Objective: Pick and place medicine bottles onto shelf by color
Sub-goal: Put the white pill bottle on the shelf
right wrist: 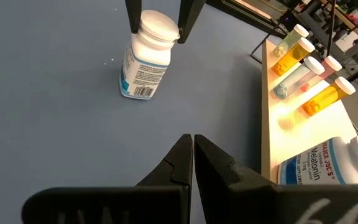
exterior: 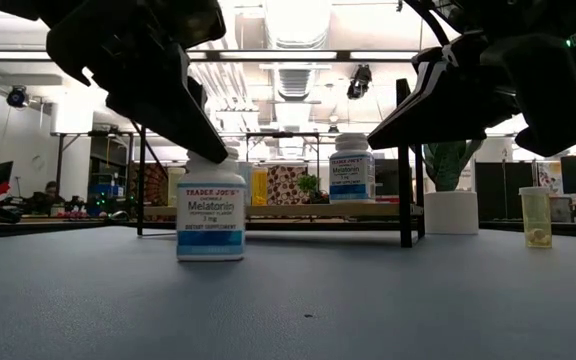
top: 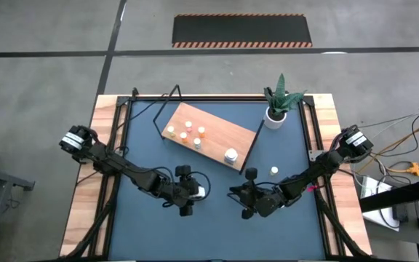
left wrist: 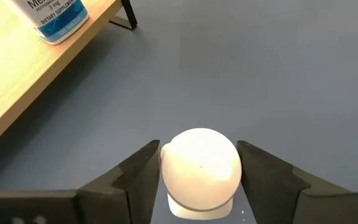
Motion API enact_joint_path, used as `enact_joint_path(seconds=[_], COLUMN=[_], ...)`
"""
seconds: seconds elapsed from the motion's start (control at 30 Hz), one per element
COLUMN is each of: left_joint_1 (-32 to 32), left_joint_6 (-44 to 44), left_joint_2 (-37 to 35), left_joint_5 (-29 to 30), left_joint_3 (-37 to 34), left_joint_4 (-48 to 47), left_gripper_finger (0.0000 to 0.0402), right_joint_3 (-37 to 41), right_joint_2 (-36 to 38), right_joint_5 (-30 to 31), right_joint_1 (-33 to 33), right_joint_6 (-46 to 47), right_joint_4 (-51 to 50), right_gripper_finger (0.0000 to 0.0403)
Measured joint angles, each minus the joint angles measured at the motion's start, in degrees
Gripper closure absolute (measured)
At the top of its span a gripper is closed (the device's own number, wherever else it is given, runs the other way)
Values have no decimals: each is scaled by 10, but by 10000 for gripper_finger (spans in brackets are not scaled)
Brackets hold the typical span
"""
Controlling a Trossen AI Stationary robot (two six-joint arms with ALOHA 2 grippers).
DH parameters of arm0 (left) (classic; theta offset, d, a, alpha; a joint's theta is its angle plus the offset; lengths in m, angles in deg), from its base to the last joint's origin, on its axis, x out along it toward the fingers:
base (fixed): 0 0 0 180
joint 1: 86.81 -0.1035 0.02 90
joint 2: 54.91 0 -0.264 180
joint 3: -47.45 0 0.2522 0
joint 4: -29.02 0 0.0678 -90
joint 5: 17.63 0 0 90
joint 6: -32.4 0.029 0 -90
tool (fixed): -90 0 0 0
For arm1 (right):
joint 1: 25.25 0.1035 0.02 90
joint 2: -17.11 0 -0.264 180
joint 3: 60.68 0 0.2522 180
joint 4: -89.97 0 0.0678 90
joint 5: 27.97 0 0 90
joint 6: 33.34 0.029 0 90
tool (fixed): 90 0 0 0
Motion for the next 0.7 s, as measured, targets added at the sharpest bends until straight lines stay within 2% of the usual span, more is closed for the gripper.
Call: enact_joint_path(seconds=[0.3,0.53,0.7], left_joint_1=[0,0,0], left_joint_6=[5,19,19], left_joint_2=[-1,-1,-6], left_joint_5=[-3,-6,-9], left_joint_3=[-6,-5,-5], left_joint_4=[3,3,-3], left_gripper_finger=[216,248,243], right_joint_3=[0,0,0], right_joint_2=[0,0,0], right_joint_5=[0,0,0], right_joint_1=[0,0,0], right_joint_6=[0,0,-2], right_joint_4=[0,0,0], right_gripper_finger=[394,394,394])
